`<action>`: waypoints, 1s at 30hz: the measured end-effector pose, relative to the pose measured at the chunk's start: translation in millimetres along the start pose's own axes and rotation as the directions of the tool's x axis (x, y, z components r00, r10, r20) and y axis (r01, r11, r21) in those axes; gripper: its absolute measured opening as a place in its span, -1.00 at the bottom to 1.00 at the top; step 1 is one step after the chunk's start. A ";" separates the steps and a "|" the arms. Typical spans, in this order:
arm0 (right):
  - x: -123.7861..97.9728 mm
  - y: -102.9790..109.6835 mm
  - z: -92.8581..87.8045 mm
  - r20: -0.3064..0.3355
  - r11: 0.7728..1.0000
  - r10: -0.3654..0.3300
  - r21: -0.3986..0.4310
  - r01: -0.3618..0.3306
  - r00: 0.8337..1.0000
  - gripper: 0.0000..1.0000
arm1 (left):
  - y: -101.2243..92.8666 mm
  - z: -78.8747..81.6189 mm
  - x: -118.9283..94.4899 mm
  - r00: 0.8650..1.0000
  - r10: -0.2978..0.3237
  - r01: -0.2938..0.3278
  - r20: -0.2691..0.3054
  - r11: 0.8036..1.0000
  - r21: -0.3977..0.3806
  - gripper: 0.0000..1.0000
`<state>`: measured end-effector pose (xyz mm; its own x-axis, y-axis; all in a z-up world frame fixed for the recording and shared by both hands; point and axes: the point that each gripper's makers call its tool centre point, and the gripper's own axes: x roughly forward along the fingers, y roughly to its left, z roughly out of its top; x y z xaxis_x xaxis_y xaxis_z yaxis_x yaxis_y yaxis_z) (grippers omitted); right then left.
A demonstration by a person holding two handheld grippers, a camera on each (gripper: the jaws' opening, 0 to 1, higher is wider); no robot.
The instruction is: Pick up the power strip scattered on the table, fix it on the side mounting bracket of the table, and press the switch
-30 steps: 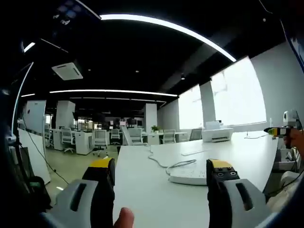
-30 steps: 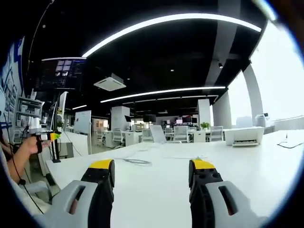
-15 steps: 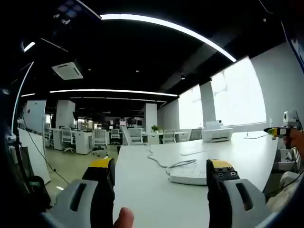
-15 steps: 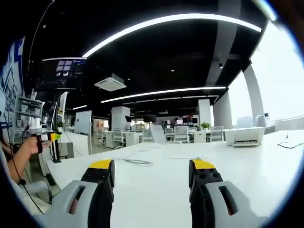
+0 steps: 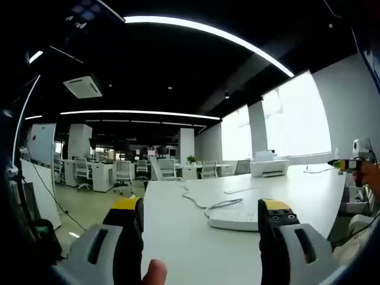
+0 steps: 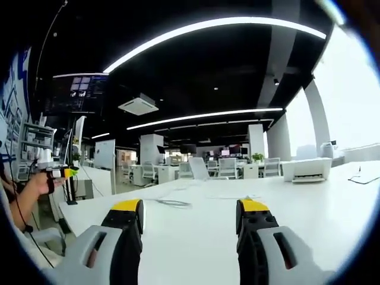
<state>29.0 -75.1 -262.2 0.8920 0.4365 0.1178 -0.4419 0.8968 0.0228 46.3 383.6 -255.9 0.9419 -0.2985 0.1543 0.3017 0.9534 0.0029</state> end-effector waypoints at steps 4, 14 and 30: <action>0.4 -0.7 -0.6 0.000 1.000 -0.002 0.000 0.002 1.000 0.19 | 1.0 0.3 -0.3 1.000 0.002 -0.002 0.003 1.000 -0.003 0.65; 1.0 -0.3 -2.8 -0.004 1.000 0.002 -0.002 -0.002 1.000 0.19 | -3.0 -0.7 1.3 1.000 -0.006 0.006 0.001 1.000 -0.003 0.65; 4.2 5.0 -7.0 -0.018 1.000 0.019 0.001 -0.019 1.000 0.21 | -5.0 -4.3 2.6 1.000 -0.021 0.021 -0.013 1.000 -0.011 0.65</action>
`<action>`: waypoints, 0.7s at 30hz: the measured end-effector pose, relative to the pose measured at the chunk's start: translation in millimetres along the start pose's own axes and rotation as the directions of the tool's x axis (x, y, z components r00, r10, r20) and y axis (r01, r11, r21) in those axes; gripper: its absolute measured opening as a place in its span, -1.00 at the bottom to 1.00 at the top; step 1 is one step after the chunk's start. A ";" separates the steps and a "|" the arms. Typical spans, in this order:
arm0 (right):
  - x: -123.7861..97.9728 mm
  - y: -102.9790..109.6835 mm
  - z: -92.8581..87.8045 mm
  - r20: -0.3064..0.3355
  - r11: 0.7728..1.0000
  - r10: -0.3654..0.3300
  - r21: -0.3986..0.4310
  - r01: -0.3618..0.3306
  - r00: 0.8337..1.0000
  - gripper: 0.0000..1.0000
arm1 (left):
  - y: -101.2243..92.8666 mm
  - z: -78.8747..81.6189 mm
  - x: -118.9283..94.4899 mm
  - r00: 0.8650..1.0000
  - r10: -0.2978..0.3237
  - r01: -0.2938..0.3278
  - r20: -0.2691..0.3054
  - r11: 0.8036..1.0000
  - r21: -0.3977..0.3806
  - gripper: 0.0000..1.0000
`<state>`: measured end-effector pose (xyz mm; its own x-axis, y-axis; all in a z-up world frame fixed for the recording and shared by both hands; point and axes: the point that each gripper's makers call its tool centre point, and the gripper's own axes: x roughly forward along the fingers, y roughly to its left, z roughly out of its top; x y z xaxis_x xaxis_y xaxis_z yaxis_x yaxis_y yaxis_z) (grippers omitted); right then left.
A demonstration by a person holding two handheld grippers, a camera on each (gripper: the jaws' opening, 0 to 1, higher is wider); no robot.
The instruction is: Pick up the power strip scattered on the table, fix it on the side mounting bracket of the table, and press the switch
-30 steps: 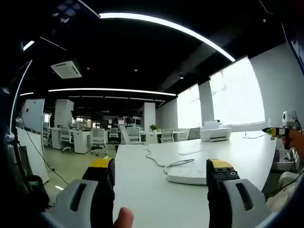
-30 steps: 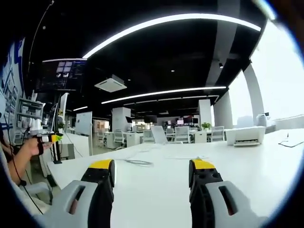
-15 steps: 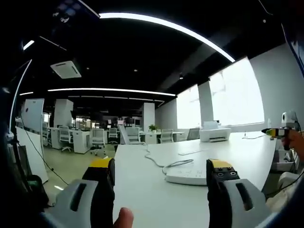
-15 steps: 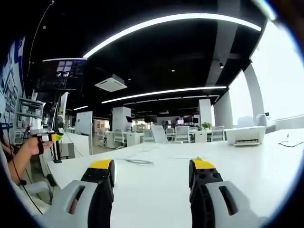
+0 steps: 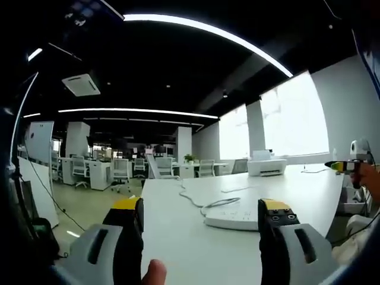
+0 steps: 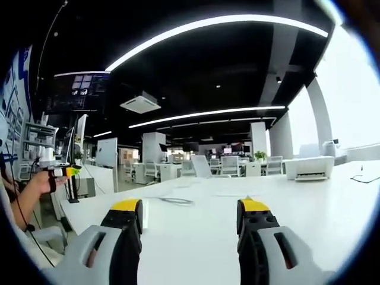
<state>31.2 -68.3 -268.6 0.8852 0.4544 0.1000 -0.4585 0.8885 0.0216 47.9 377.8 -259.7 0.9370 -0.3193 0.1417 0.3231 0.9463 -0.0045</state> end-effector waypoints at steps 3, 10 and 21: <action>0.7 1.1 -1.3 -0.005 1.000 0.002 0.000 -0.002 1.000 0.21 | -1.2 -1.6 0.5 1.000 -0.006 0.006 -0.006 1.000 0.000 0.65; 2.7 2.2 -4.9 -0.017 1.000 0.006 0.003 -0.006 1.000 0.22 | -5.0 -4.0 1.2 0.999 -0.030 0.029 -0.013 0.999 -0.016 0.63; 6.1 7.3 -10.4 -0.035 1.000 0.026 0.005 -0.026 0.999 0.25 | -10.7 -6.7 2.2 0.998 -0.065 0.065 -0.023 0.998 -0.024 0.64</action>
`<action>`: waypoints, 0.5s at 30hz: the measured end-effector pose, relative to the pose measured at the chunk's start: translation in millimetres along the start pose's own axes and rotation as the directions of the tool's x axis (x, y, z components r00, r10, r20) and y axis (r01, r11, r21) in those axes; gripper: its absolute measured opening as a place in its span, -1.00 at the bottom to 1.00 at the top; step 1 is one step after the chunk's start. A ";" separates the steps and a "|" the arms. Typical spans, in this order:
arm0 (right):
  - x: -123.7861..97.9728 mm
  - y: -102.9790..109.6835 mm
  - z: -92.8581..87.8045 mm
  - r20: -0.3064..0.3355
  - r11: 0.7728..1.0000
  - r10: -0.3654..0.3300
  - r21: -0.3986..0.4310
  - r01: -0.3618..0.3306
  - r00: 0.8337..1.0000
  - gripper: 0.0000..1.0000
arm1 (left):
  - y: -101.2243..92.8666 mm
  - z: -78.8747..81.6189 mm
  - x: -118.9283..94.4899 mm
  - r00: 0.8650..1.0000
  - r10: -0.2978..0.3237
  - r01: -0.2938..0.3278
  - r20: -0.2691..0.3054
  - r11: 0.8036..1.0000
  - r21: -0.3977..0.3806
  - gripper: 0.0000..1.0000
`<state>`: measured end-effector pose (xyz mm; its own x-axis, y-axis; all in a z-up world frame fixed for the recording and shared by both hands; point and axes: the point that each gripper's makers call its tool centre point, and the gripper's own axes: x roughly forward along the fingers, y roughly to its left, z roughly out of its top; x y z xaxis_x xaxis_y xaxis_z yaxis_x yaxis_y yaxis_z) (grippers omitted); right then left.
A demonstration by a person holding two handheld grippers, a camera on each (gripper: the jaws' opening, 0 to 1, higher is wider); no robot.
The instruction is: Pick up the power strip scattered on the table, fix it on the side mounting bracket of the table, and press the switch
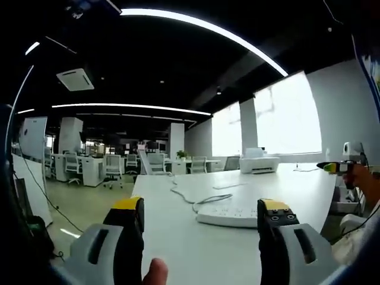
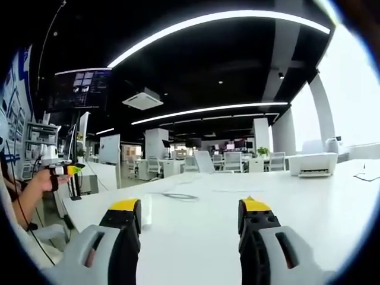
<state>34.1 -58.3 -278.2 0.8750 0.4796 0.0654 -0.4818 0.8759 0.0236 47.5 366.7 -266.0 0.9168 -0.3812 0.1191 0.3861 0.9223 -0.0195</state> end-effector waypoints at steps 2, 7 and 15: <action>0.8 1.5 -1.6 -0.007 1.000 0.006 -0.001 -0.006 1.000 0.25 | -1.3 0.7 -0.6 1.000 -0.013 0.013 0.005 1.000 -0.009 0.64; 2.7 5.5 -4.1 -0.013 1.000 0.017 0.000 -0.017 1.000 0.26 | -1.9 -1.3 -0.8 1.000 -0.027 0.027 -0.002 1.000 -0.011 0.64; 6.0 9.7 -9.7 -0.026 0.999 0.033 0.006 -0.033 0.999 0.26 | -7.1 -6.6 1.2 0.998 -0.053 0.052 -0.019 0.998 -0.019 0.64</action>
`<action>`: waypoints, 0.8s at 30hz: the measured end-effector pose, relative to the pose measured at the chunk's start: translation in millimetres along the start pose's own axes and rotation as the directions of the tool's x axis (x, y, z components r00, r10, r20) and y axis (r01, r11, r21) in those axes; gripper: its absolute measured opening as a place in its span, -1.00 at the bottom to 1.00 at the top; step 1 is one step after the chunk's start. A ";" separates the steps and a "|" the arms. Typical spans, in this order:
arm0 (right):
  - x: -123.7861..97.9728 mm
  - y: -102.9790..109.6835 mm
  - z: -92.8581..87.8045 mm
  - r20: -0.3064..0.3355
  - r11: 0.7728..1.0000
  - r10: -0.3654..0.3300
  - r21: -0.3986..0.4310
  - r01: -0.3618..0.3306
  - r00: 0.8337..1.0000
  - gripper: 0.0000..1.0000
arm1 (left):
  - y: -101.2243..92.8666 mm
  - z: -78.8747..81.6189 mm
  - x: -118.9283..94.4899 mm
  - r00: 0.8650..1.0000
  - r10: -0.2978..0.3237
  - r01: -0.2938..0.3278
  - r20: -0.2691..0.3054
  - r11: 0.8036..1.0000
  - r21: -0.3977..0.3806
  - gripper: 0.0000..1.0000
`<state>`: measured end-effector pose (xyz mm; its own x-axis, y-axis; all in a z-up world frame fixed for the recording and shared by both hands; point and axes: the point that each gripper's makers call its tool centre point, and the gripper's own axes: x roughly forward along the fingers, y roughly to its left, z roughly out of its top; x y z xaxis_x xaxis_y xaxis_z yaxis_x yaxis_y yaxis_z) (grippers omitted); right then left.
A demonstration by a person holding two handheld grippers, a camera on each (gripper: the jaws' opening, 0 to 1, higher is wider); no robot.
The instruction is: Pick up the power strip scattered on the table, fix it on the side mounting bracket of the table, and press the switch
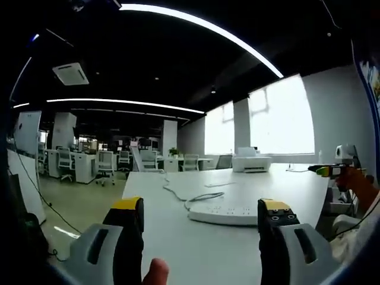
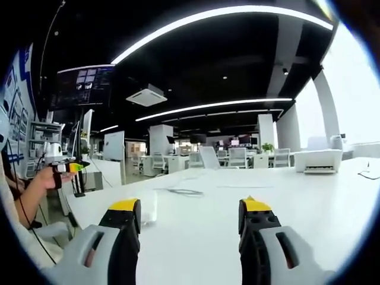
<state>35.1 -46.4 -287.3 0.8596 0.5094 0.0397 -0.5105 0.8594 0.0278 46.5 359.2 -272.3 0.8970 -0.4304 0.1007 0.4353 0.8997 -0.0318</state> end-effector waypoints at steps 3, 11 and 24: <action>1.2 1.2 -1.4 -0.003 1.000 0.005 0.003 -0.005 1.000 0.26 | -1.4 -0.6 0.8 1.000 -0.006 0.006 -0.002 1.000 -0.003 0.65; 5.2 6.0 -5.1 -0.004 1.000 0.016 0.015 -0.016 1.000 0.25 | -2.5 -3.4 2.1 1.000 -0.004 0.004 -0.013 1.000 0.004 0.68; 13.2 18.2 -13.1 -0.022 0.998 0.051 0.026 -0.051 0.998 0.26 | -6.1 -10.1 4.1 0.999 -0.028 0.028 -0.038 1.000 0.006 0.67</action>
<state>37.5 -23.4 -299.3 0.8326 0.5536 0.0189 -0.5537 0.8311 0.0513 48.3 351.2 -281.7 0.8867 -0.4579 0.0634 0.4601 0.8876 -0.0232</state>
